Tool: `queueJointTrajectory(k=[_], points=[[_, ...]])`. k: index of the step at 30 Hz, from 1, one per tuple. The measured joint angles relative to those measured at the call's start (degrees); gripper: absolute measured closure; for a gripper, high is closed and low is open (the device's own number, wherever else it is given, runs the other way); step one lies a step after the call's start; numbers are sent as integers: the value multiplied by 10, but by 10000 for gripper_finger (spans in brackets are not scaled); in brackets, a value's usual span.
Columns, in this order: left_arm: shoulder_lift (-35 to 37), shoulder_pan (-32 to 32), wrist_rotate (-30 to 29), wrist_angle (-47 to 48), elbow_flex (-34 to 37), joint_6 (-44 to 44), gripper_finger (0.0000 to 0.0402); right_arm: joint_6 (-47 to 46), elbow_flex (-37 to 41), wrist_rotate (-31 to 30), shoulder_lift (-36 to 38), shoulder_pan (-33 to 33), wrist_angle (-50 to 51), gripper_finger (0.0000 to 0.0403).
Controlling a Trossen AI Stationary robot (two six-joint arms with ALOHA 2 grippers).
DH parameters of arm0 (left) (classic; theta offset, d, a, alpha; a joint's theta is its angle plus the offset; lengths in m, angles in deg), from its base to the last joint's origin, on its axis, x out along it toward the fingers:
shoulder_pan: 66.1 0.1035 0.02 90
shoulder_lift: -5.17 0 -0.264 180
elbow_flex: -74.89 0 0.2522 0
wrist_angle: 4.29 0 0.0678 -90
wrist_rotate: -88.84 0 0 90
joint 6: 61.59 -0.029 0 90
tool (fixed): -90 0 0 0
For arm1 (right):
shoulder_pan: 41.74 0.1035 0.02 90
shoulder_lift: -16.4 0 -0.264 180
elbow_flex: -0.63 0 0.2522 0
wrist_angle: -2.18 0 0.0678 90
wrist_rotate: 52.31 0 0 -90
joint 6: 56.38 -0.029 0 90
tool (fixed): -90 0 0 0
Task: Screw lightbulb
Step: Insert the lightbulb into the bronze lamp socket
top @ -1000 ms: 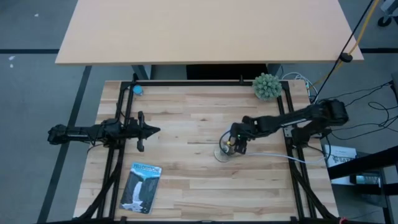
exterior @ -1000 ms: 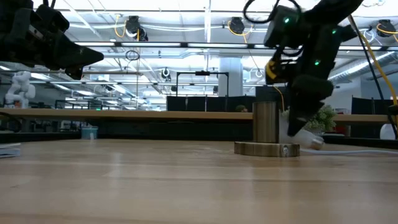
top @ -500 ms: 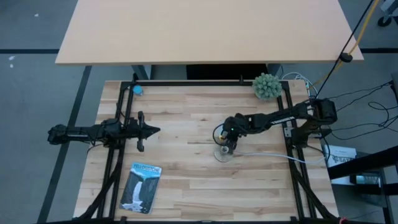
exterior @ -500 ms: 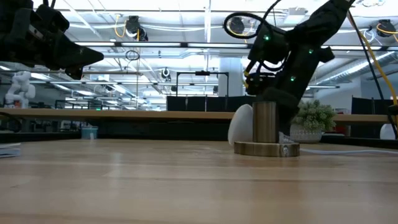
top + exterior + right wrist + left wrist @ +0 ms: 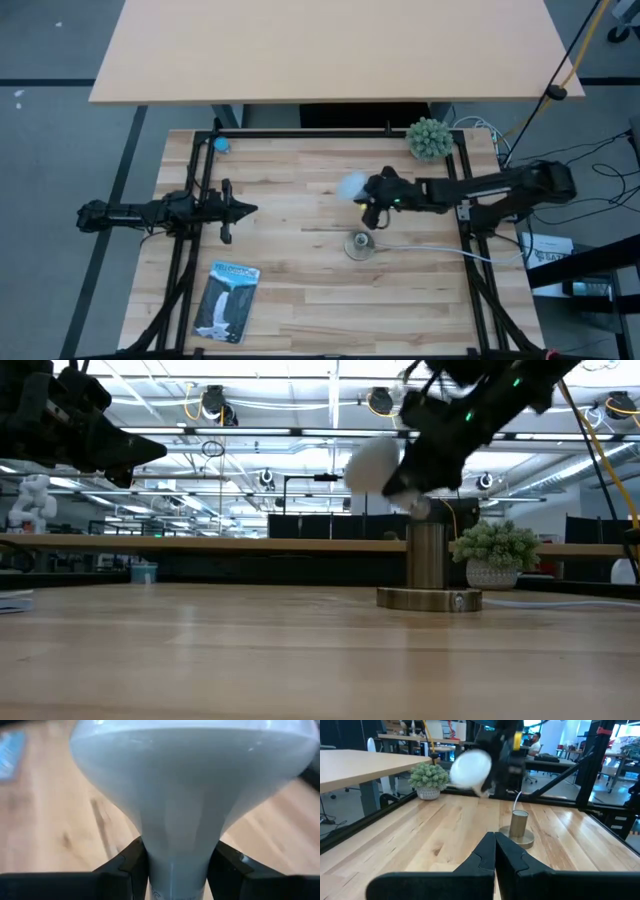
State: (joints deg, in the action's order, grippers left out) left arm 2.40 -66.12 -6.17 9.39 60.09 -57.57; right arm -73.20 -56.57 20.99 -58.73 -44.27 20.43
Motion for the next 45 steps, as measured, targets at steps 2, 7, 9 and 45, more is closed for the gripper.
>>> queueJointTrajectory(k=[2, 7, 9, 45], points=[[0, 0, 0, 0, 0, 0, 401, 0, 0, -3, 35, 17, 7, 255], [0, 0, 0, 0, 0, 0, 401, -7, 0, -19, 98, 82, 23, 255], [0, 0, 0, 0, 0, 0, 401, -14, 0, -50, 112, 111, 28, 255], [0, 0, -20, -50, 1, 58, 401, -42, -1, -315, -50, 227, -175, 255]])
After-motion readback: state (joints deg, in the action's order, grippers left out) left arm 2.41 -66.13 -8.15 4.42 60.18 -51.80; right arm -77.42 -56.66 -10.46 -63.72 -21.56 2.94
